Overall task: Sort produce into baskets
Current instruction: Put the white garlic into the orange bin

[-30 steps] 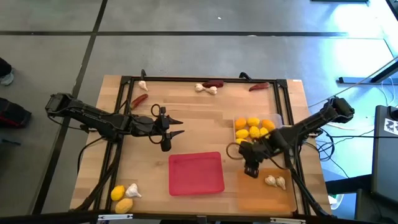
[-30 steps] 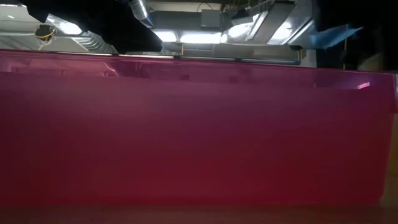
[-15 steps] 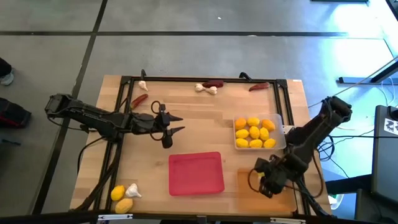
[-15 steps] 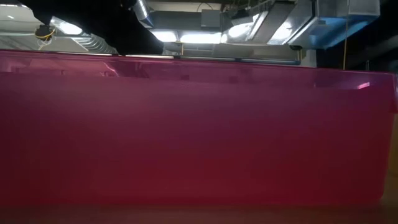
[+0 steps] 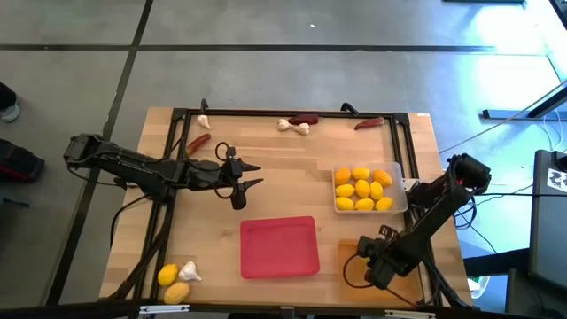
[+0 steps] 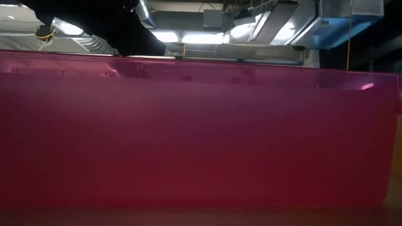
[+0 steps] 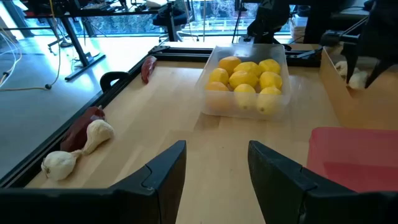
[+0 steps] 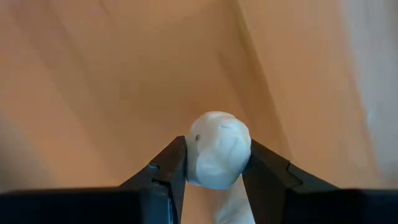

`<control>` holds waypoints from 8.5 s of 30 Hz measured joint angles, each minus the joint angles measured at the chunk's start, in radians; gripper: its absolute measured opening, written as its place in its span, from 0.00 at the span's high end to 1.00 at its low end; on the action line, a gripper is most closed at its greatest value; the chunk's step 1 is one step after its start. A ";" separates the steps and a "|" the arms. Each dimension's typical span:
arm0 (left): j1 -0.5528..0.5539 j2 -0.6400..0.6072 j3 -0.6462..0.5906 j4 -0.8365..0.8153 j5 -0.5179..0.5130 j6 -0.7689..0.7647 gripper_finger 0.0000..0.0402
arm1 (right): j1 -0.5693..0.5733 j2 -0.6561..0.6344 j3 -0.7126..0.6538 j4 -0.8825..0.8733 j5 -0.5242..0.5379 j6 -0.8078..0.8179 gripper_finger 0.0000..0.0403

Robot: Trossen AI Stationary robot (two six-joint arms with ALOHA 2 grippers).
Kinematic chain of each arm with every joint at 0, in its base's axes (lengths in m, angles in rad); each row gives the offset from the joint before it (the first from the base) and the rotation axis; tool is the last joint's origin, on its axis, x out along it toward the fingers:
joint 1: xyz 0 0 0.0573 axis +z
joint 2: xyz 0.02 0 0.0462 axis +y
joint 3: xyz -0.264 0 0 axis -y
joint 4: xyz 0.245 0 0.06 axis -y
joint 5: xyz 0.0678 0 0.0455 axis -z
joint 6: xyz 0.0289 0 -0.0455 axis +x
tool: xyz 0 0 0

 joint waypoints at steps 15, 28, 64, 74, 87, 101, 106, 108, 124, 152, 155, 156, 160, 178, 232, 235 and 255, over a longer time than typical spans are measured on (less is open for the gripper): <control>0.000 0.000 0.000 0.006 0.000 -0.003 0.58 | -0.005 0.058 0.000 0.003 -0.064 0.117 0.49; 0.000 0.000 0.000 0.006 0.000 0.004 0.58 | -0.054 -0.005 0.016 -0.027 -0.146 0.030 0.39; 0.000 0.000 0.000 0.006 0.000 -0.010 0.58 | -0.575 -0.240 0.104 -0.065 0.432 -0.743 0.39; 0.000 0.000 0.000 0.006 0.000 -0.014 0.58 | -0.815 -0.239 -0.010 0.341 0.571 -1.093 0.39; 0.000 0.000 0.000 0.006 0.000 -0.032 0.58 | -1.077 -0.114 -0.012 0.630 0.452 -1.130 0.16; 0.000 0.000 0.000 0.005 0.001 -0.029 0.58 | -1.235 0.072 -0.012 0.969 0.434 -1.119 0.13; 0.000 0.000 0.000 0.006 0.001 -0.029 0.58 | -1.279 0.141 -0.012 1.020 0.394 -1.069 0.13; 0.000 0.000 0.000 0.005 0.001 -0.029 0.58 | -1.297 0.165 -0.012 1.049 0.363 -1.053 0.13; 0.000 0.000 0.000 0.006 0.000 -0.028 0.58 | -1.417 0.313 0.123 0.986 0.198 -0.986 0.13; 0.000 0.000 0.000 0.003 0.000 -0.021 0.58 | -1.427 0.371 0.155 0.924 0.129 -1.011 0.34; 0.000 0.000 0.000 0.005 0.000 -0.017 0.58 | -1.427 0.371 0.155 0.924 0.129 -1.021 0.44; 0.000 0.000 0.000 0.009 0.000 -0.017 0.58 | -1.427 0.371 0.155 0.924 0.129 -1.023 0.48; 0.000 0.000 0.000 0.011 0.000 -0.013 0.58 | -1.427 0.370 0.155 0.925 0.129 -1.067 0.58; -0.002 0.000 0.000 -0.006 0.001 -0.030 0.58 | -1.315 0.172 0.154 0.848 0.104 -1.102 0.61; -0.002 0.000 0.000 -0.024 0.001 -0.045 0.58 | -0.527 -0.334 0.154 -0.095 0.255 -0.683 0.61; -0.002 0.000 0.000 -0.024 0.001 -0.045 0.58 | -0.471 -0.334 0.154 -0.149 0.255 -0.606 0.61; -0.002 0.000 0.000 -0.028 0.001 -0.047 0.58 | -0.082 -0.333 0.154 -0.380 0.365 -0.036 0.61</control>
